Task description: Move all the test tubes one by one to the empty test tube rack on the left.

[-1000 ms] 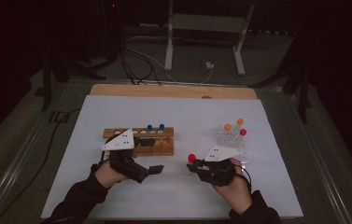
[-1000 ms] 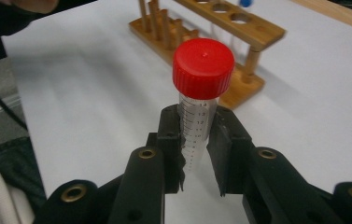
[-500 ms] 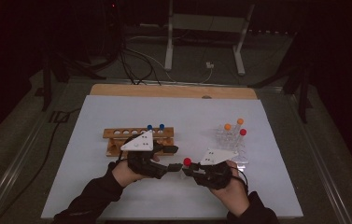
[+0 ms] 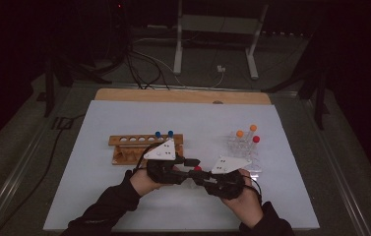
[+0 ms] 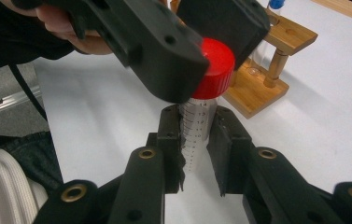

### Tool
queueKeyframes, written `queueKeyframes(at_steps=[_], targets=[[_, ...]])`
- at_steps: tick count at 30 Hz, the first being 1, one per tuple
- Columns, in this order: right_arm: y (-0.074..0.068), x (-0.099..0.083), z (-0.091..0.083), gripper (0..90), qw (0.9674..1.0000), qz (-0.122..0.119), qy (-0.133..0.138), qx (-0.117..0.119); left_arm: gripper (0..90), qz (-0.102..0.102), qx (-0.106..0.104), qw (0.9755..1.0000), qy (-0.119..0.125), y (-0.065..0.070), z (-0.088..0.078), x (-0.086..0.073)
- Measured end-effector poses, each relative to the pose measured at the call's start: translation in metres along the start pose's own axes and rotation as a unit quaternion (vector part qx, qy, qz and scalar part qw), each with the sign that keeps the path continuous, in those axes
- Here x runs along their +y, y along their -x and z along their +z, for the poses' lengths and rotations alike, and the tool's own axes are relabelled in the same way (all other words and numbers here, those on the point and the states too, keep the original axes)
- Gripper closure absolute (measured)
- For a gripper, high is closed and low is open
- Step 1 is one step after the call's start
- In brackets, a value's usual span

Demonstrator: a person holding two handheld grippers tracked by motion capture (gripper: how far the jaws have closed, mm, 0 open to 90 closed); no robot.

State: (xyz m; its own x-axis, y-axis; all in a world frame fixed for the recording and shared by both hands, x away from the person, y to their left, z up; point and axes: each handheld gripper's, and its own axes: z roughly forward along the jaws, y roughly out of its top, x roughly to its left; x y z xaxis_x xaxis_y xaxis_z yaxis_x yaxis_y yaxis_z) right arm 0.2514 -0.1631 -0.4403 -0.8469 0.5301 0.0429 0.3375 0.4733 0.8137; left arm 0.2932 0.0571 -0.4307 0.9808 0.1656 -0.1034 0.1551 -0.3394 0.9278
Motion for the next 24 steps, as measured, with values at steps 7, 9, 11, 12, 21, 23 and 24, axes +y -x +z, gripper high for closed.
queueKeyframes(at_steps=[7,9,11,12,21,23,24], targets=[[-0.001,0.000,0.000,74.8,1.0000,-0.001,0.000,0.000,70.8,0.005,-0.006,1.0000,-0.005,-0.001,0.000,0.000],[-0.001,0.000,0.000,74.8,1.0000,0.000,0.000,0.002,71.1,0.011,-0.004,0.9999,-0.005,0.000,0.000,-0.001],[-0.001,0.000,0.000,74.8,1.0000,0.001,0.002,0.003,71.3,0.012,-0.003,0.9999,-0.004,-0.001,-0.001,0.000],[-0.001,0.000,0.000,74.8,1.0000,0.002,0.002,0.003,71.5,0.012,-0.003,0.9999,-0.004,-0.001,-0.001,0.000],[0.002,-0.001,-0.004,57.1,0.9995,0.013,0.029,-0.003,71.7,0.011,0.004,0.9999,0.008,-0.004,-0.013,0.005],[0.004,-0.002,-0.005,50.5,0.9992,0.018,0.035,-0.009,71.7,0.013,0.014,0.9998,0.012,-0.006,-0.019,0.007],[0.004,-0.002,-0.006,47.4,0.9991,0.017,0.037,-0.012,71.7,0.012,0.017,0.9997,0.014,-0.007,-0.024,0.009]])
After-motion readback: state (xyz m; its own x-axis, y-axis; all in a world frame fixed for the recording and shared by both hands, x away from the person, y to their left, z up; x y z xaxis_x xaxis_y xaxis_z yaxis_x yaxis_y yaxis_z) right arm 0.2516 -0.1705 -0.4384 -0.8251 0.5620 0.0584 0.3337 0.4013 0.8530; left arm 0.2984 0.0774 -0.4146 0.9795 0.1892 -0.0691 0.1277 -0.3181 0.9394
